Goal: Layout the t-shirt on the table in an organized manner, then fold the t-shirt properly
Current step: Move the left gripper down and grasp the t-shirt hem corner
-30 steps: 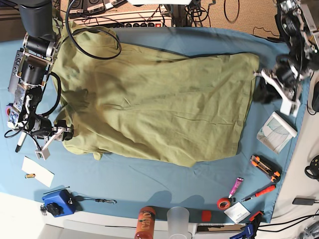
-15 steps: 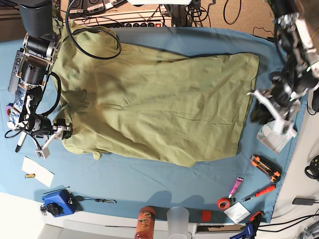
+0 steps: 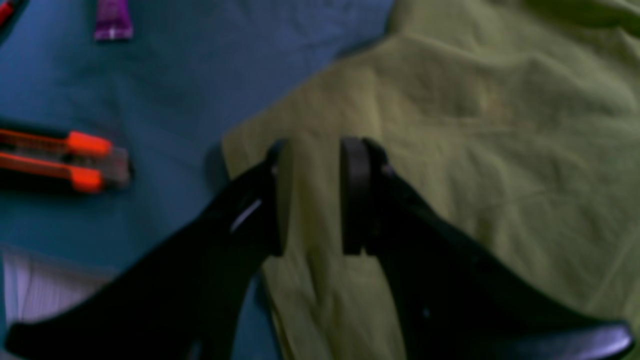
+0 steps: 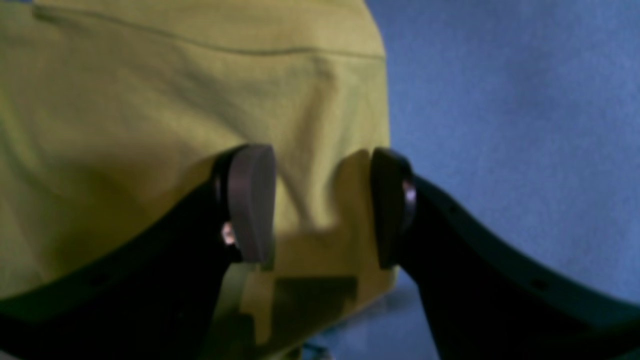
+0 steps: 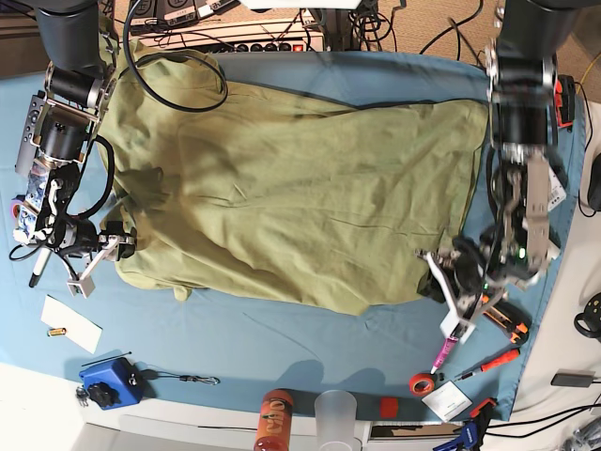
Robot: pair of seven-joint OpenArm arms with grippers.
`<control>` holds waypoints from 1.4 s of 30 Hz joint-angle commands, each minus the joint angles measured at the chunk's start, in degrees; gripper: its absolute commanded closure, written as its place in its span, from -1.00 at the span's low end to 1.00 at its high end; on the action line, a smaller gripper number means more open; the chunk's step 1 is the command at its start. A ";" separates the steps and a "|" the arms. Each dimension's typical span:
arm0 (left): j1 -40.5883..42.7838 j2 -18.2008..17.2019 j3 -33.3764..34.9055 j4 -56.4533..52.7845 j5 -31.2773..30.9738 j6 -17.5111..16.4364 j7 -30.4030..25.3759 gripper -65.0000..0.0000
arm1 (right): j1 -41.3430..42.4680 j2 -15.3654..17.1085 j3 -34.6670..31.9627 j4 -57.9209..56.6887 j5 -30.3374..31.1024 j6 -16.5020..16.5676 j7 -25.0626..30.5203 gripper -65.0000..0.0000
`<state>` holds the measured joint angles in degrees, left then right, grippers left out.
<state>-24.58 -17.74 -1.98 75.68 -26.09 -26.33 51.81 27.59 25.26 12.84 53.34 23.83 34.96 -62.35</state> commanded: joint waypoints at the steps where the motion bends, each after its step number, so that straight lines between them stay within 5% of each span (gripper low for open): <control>1: -3.30 -0.52 0.68 -1.66 -0.74 -0.94 -1.90 0.46 | 1.60 1.09 0.24 0.92 0.35 0.15 0.79 0.07; 11: -14.10 -0.50 12.55 -18.88 5.22 -10.25 -10.38 0.39 | 1.62 1.11 0.24 0.92 0.33 0.15 -2.08 0.07; 14: -14.49 -0.50 15.47 -19.52 9.49 -10.29 -14.88 0.36 | 1.62 1.09 0.24 0.92 0.35 0.15 -2.27 0.07; 22: -14.12 -0.44 23.45 -19.61 15.02 -6.58 -13.66 0.37 | 1.60 1.09 0.24 0.92 0.35 0.15 -2.43 0.07; 27: -14.19 -0.39 23.47 -19.58 14.99 -0.68 -13.27 1.00 | 1.62 1.11 0.24 0.92 0.35 0.15 -2.34 0.07; 35: -14.19 -0.37 23.45 -19.47 12.39 -0.26 -7.52 1.00 | 1.62 1.09 0.24 0.92 0.35 0.15 -1.40 0.07; 38: -14.51 -0.42 23.45 -19.47 12.90 4.61 -12.04 1.00 | 1.62 1.09 0.24 0.92 0.35 0.15 -1.44 0.07; 39: -14.64 -0.39 23.45 -19.47 13.62 5.40 -13.75 0.91 | 1.62 1.11 0.24 0.92 0.37 0.15 -1.49 0.07; 42: -14.78 -0.35 23.45 -19.47 16.06 5.53 -17.92 0.17 | 1.60 1.11 0.24 0.92 0.33 0.17 -1.73 0.07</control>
<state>-37.26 -17.80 21.85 55.33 -9.89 -21.15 34.81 27.59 25.26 12.84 53.34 23.81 34.96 -64.69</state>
